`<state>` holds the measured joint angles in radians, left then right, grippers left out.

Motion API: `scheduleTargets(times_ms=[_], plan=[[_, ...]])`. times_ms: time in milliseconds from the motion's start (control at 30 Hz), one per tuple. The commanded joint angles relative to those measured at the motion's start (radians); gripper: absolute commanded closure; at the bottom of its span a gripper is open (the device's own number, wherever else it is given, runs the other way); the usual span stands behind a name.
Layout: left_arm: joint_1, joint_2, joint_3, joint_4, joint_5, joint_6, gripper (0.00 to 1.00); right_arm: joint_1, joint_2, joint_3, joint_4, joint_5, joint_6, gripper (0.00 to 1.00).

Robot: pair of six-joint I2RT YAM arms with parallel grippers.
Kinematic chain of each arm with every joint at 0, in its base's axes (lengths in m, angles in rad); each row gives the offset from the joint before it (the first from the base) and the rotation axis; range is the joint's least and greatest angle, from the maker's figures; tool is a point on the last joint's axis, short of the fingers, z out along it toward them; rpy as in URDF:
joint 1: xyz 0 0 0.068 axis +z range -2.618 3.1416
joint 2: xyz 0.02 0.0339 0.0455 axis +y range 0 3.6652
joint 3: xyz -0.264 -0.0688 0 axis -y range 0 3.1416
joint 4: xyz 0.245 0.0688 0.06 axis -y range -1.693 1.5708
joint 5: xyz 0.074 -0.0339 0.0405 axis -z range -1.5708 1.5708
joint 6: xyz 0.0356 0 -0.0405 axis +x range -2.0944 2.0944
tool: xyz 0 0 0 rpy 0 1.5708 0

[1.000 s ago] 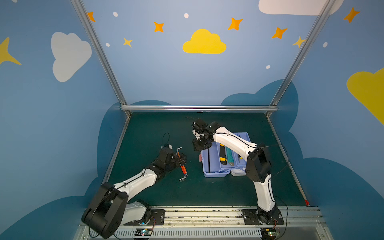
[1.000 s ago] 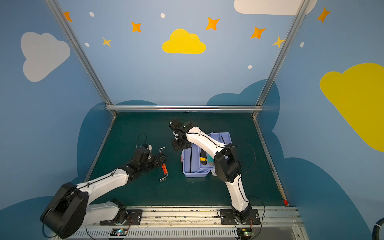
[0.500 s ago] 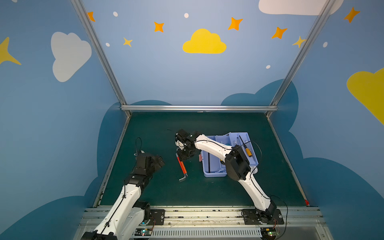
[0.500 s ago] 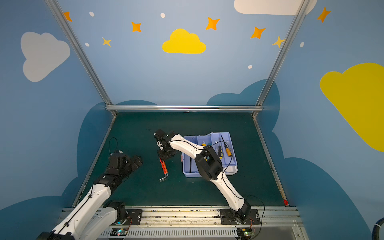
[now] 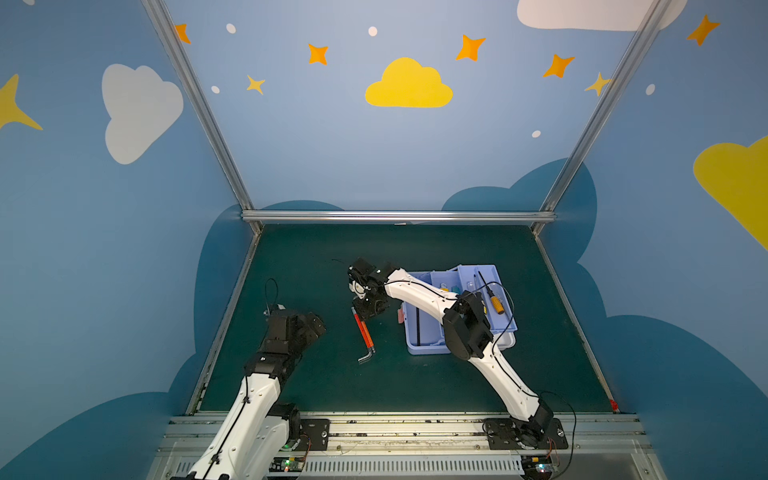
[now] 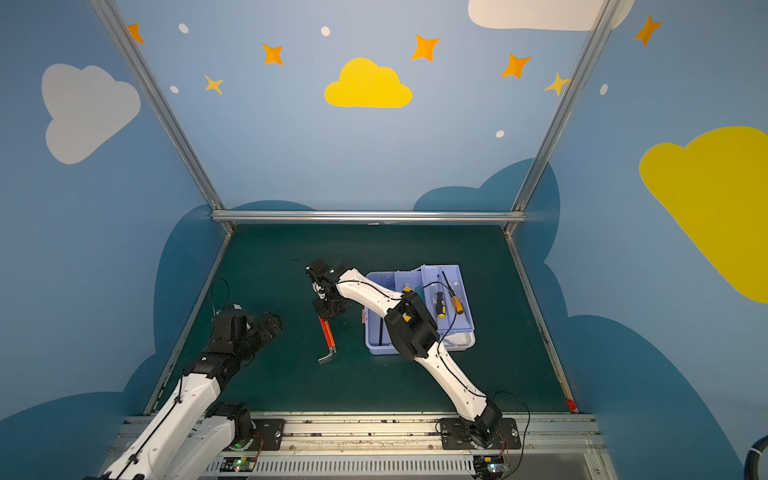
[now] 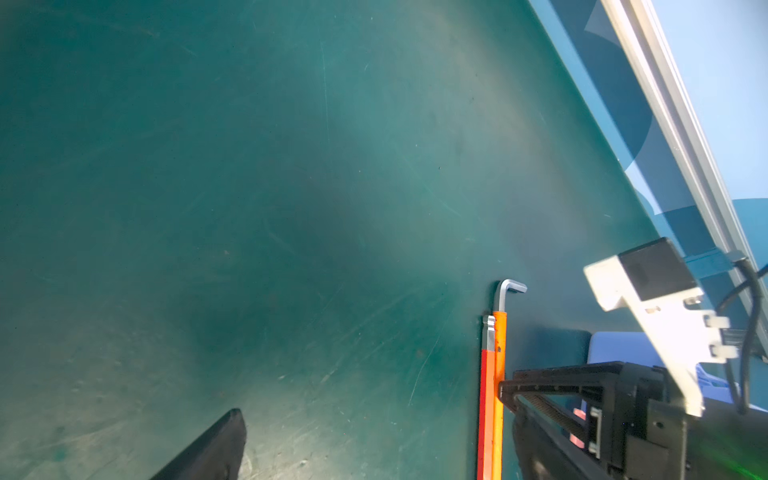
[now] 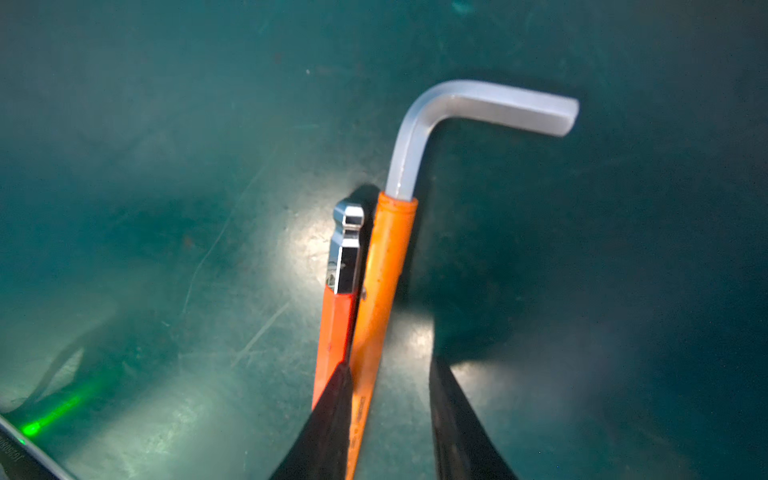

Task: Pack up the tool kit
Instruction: 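Move the right gripper back and grasp the orange hex key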

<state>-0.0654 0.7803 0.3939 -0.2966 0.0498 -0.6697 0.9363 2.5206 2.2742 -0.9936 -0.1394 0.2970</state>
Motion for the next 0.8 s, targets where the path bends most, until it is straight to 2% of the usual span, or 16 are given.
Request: scheduleTargets(times_ms=[0,400,767], plan=[[0.007,-0.007,-0.007,-0.018,0.010,0.007,0.00,0.006,0.035,0.016,-0.043,0.015,-0.011,0.67],[0.010,-0.019,-0.015,-0.022,0.007,0.010,0.00,0.045,0.099,0.081,-0.149,0.264,-0.067,0.68],[0.013,-0.022,-0.021,-0.018,0.007,0.010,0.00,0.076,0.157,0.105,-0.120,0.272,-0.118,0.69]])
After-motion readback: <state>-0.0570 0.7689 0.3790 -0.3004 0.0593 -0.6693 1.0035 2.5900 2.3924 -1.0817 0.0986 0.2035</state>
